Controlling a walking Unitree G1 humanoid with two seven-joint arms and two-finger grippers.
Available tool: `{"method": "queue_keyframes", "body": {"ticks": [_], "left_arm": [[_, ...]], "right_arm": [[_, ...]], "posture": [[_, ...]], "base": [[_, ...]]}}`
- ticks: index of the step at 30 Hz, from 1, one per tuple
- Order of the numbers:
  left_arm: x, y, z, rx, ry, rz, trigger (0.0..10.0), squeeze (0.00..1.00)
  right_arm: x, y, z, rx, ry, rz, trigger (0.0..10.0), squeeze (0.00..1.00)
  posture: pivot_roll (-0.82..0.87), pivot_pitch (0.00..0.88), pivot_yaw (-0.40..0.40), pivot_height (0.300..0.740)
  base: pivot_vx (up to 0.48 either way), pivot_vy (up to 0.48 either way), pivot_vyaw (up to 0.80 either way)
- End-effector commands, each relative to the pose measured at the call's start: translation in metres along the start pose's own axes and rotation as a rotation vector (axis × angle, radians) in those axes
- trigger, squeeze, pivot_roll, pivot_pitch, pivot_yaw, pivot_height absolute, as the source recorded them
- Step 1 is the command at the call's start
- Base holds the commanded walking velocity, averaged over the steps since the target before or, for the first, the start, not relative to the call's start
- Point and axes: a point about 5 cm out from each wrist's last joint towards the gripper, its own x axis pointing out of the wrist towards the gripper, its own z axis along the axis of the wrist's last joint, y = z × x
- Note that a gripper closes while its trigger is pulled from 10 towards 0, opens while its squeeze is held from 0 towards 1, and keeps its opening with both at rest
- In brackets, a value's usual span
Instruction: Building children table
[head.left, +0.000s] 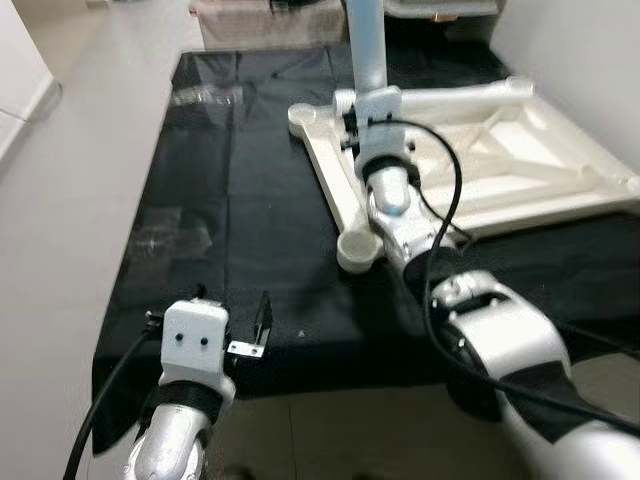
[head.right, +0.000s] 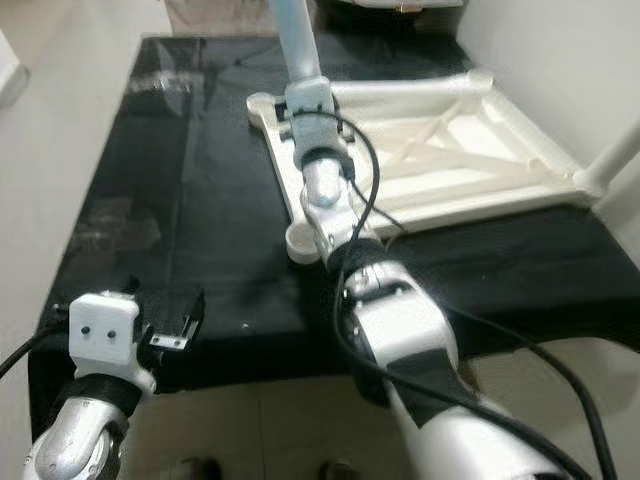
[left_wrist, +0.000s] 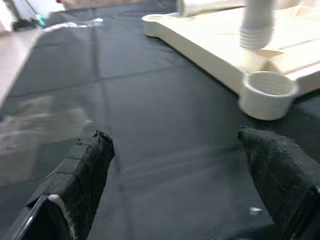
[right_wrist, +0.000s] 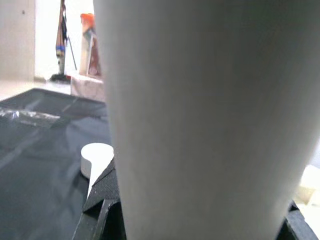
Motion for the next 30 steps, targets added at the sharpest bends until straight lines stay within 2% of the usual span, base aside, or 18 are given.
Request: {"method": "queue_keyframes", "body": {"ticks": [1,4,7,15,16,17,19,22,23,26,27,28,30], "left_arm": [[-0.007,-0.002,0.0,0.004,0.026,0.008,10.0,0.0],[-0.01,-0.003,0.0,0.001,0.033,0.006,10.0,0.0],[-0.018,-0.003,-0.002,0.003,0.068,0.016,10.0,0.0],[-0.021,-0.003,-0.002,0.014,0.084,0.017,10.0,0.0],[-0.024,-0.002,-0.003,0.023,0.104,0.013,10.0,0.0],[-0.024,-0.002,-0.003,0.023,0.104,0.013,10.0,0.0],[-0.025,-0.002,-0.004,0.03,0.11,0.007,10.0,0.0],[-0.025,-0.001,-0.004,0.034,0.118,0.006,10.0,0.0],[-0.025,-0.001,-0.004,0.034,0.118,0.006,10.0,0.0],[-0.022,-0.002,-0.004,0.039,0.117,0.001,10.0,0.0],[-0.022,-0.002,-0.004,0.039,0.117,0.001,10.0,0.0],[-0.022,-0.002,-0.004,0.04,0.116,0.0,10.0,0.0],[-0.022,-0.002,-0.004,0.04,0.116,0.0,10.0,0.0]], "right_arm": [[0.001,0.006,0.007,0.0,-0.034,0.005,10.0,0.0],[0.003,0.007,0.012,0.005,-0.048,0.004,10.0,0.0],[0.01,0.008,0.028,0.003,-0.092,-0.016,10.0,0.0],[0.009,0.011,0.027,-0.03,-0.098,-0.003,10.0,0.0],[0.002,0.016,0.021,-0.133,-0.136,0.02,10.0,0.0],[0.002,0.016,0.021,-0.133,-0.136,0.02,10.0,0.0],[0.005,0.012,0.026,-0.137,-0.158,0.015,10.0,0.0],[0.02,-0.012,0.047,-0.125,-0.201,-0.035,10.0,0.0],[0.02,-0.012,0.047,-0.125,-0.201,-0.035,10.0,0.0],[0.028,-0.044,0.056,-0.195,-0.216,-0.135,10.0,0.0],[0.028,-0.044,0.056,-0.195,-0.216,-0.135,10.0,0.0],[0.03,-0.053,0.058,-0.209,-0.218,-0.166,10.0,0.0],[0.03,-0.053,0.058,-0.209,-0.218,-0.166,10.0,0.0]], "posture": [[0.16,0.371,-0.036,0.74],[0.16,0.374,-0.035,0.74],[0.17,0.387,-0.032,0.74],[0.18,0.387,-0.032,0.74],[0.2,0.393,-0.019,0.74],[0.2,0.393,-0.019,0.74],[0.2,0.393,-0.019,0.74],[0.18,0.384,-0.013,0.74],[0.18,0.384,-0.013,0.74],[0.18,0.38,-0.015,0.74],[0.18,0.38,-0.015,0.74],[0.18,0.38,-0.015,0.74],[0.18,0.38,-0.015,0.74]], "base": [[0.0,0.0,0.0],[0.0,0.0,0.0],[0.0,0.0,0.0],[0.0,0.0,0.0],[0.0,0.0,0.0],[0.0,0.0,0.0],[0.0,0.0,0.0],[0.0,0.0,0.0],[0.0,0.0,0.0],[0.0,0.0,0.0],[0.0,0.0,0.0],[0.0,0.0,0.0],[0.0,0.0,0.0]]}}
